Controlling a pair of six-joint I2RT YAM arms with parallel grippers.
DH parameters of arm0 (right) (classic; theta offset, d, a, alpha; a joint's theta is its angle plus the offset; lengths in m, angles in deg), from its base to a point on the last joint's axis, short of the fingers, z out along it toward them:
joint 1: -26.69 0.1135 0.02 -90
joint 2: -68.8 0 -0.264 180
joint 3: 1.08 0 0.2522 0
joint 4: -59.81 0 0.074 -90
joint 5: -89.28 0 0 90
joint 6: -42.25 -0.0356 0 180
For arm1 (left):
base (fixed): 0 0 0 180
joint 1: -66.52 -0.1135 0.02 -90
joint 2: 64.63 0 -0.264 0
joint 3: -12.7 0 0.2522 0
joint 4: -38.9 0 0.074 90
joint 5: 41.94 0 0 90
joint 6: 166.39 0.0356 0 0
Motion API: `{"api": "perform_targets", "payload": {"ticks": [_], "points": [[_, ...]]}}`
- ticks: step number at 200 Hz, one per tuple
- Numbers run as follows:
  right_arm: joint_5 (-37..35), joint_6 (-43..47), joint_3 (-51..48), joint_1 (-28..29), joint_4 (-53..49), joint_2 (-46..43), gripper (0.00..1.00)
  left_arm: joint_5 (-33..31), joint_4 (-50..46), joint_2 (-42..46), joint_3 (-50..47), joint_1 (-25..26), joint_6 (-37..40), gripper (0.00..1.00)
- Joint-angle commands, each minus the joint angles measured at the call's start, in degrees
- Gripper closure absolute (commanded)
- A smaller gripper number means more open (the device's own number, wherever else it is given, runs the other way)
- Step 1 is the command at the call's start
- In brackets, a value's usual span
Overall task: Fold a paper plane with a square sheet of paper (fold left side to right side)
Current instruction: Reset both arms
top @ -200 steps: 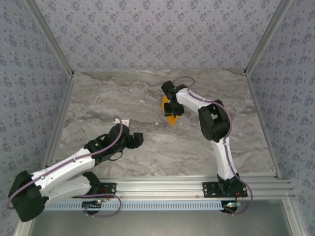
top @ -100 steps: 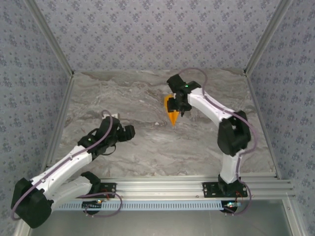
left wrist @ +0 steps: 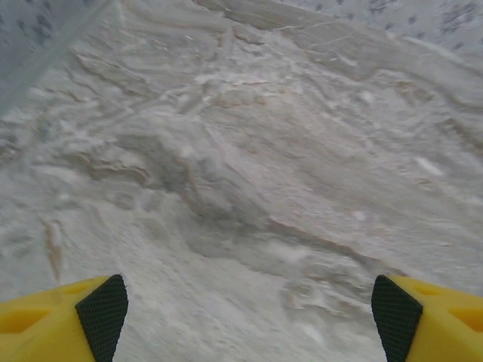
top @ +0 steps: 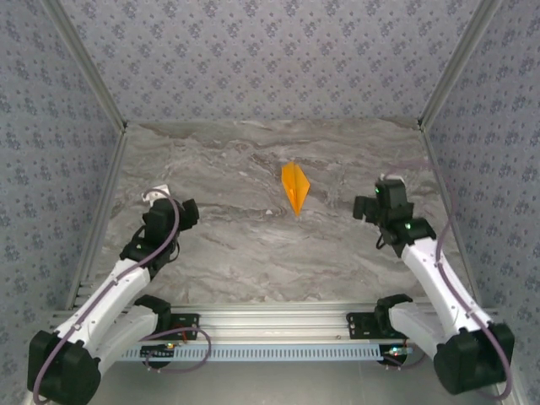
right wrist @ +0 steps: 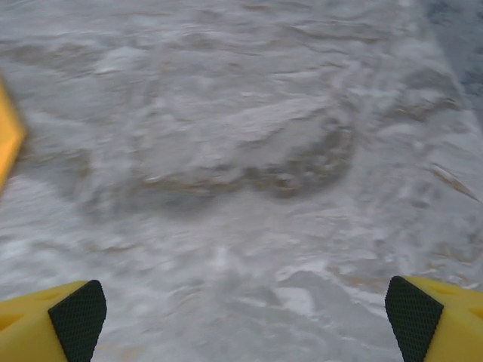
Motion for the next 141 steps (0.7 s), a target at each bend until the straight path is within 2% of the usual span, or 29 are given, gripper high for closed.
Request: {"api": "perform_targets", "payload": {"ticks": [1, 10, 27, 49, 72, 89, 108, 132, 141], "points": [[0.6, 4.4, -11.5, -4.8, 21.1, -3.0, 0.0, -9.5, 11.0, -2.0, -3.1, -1.4, 11.2, 0.13], [0.1, 4.9, -15.8, -6.0, 27.3, -2.9, 0.0, -9.8, 9.8, -3.5, -2.2, -3.5, 10.1, 0.12], [1.4, 5.7, -19.6, -8.3, 36.1, -0.7, 0.0, -6.4, 11.8, -5.7, -1.9, -6.4, 13.7, 0.13], [4.2, 6.0, -20.9, -10.0, 44.8, 6.5, 0.0, -3.3, 20.0, -8.9, -4.5, -8.8, 18.3, 0.13], [7.6, 8.3, -20.7, -10.1, 53.0, 14.3, 0.0, 2.5, 29.5, -13.6, -7.9, -11.9, 19.1, 0.13], [9.3, 8.9, -21.6, -10.4, 62.8, 17.9, 0.0, 5.5, 37.5, -17.3, -10.0, -13.3, 20.1, 0.12], [11.3, 10.5, -20.1, -11.2, 66.1, 22.1, 0.0, 13.0, 42.0, -19.9, -9.8, -14.8, 22.3, 0.12], [13.9, 10.7, -19.3, -13.1, 71.2, 28.4, 0.0, 18.5, 50.0, -23.9, -10.5, -17.9, 21.1, 0.1], [14.9, 10.7, -19.8, -13.4, 74.9, 31.6, 0.0, 19.9, 49.0, -24.8, -9.3, -19.0, 21.1, 0.09]]}}
